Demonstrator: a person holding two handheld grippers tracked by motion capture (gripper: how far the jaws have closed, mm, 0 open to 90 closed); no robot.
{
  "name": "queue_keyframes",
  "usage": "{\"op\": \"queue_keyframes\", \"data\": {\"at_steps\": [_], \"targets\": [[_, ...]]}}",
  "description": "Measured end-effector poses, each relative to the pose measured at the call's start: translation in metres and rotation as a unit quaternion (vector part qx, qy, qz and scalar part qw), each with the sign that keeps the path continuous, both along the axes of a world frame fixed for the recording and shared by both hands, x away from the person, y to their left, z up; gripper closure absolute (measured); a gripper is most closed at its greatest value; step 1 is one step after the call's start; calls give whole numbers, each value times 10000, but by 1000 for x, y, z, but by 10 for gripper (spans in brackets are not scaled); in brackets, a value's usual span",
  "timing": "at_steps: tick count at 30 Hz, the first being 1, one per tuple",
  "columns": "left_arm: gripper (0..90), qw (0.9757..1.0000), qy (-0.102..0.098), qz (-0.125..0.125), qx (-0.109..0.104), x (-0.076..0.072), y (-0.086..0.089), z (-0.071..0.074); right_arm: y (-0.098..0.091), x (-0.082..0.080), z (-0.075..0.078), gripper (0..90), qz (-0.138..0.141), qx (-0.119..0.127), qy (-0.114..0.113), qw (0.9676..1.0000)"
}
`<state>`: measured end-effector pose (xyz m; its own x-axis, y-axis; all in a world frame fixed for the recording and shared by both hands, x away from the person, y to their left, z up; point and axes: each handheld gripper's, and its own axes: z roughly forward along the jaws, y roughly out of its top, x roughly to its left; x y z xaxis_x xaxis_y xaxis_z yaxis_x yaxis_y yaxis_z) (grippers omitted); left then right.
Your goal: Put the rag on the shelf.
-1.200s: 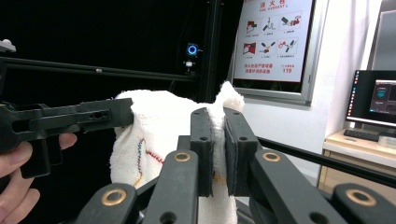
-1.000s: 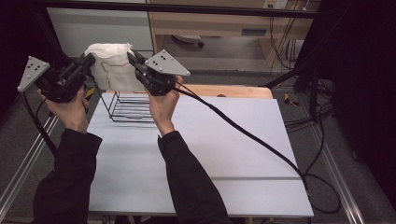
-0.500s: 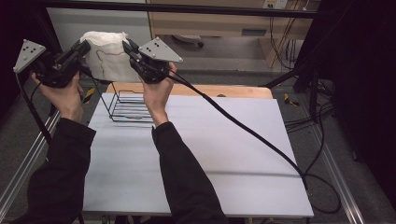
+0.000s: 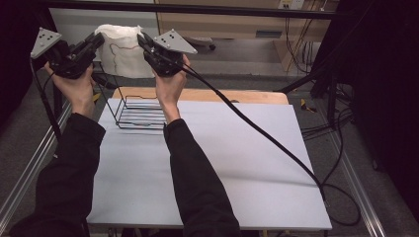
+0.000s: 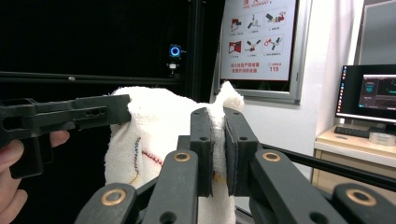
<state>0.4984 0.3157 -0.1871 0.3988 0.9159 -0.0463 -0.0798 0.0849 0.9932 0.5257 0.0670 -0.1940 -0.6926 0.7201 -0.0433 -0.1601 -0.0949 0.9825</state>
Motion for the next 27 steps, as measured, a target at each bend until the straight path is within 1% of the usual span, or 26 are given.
{"op": "queue_keyframes", "data": {"at_steps": [3, 5, 7, 9, 12, 16, 18, 22, 25, 27], "targets": [[837, 10000, 13, 12, -38, 6, 0, -2, 1, 6, 2, 839, 24, -11, 17, 10000], [837, 10000, 62, 21, -74, 10, 1, -2, 3, 8, 5, 839, 28, -65, -35, 10000], [837, 9999, 64, 24, -111, 13, 3, -1, 5, 10, 6, 838, 13, -62, -41, 10000], [837, 9999, 66, 30, -109, 14, 5, -1, 7, 14, 6, 838, 22, -24, 65, 10000], [836, 9999, 133, 58, -74, 19, 8, -2, 9, 19, 5, 839, 34, -13, 138, 9999], [837, 9996, 192, 88, -165, 24, 12, -4, 14, 24, 4, 839, 63, -73, 152, 9998], [836, 9995, 201, 92, -213, 26, 13, -4, 16, 26, 4, 838, 90, -14, 216, 9997], [837, 9996, 191, 110, -172, 30, 14, -7, 16, 32, 3, 838, 65, -51, 267, 9996], [837, 9994, 289, 87, -151, 35, 14, -9, 17, 36, -1, 839, 32, -122, 352, 9993], [837, 9994, 336, 98, -20, 36, 14, -11, 18, 37, -3, 838, 33, -166, 354, 9992]]}}
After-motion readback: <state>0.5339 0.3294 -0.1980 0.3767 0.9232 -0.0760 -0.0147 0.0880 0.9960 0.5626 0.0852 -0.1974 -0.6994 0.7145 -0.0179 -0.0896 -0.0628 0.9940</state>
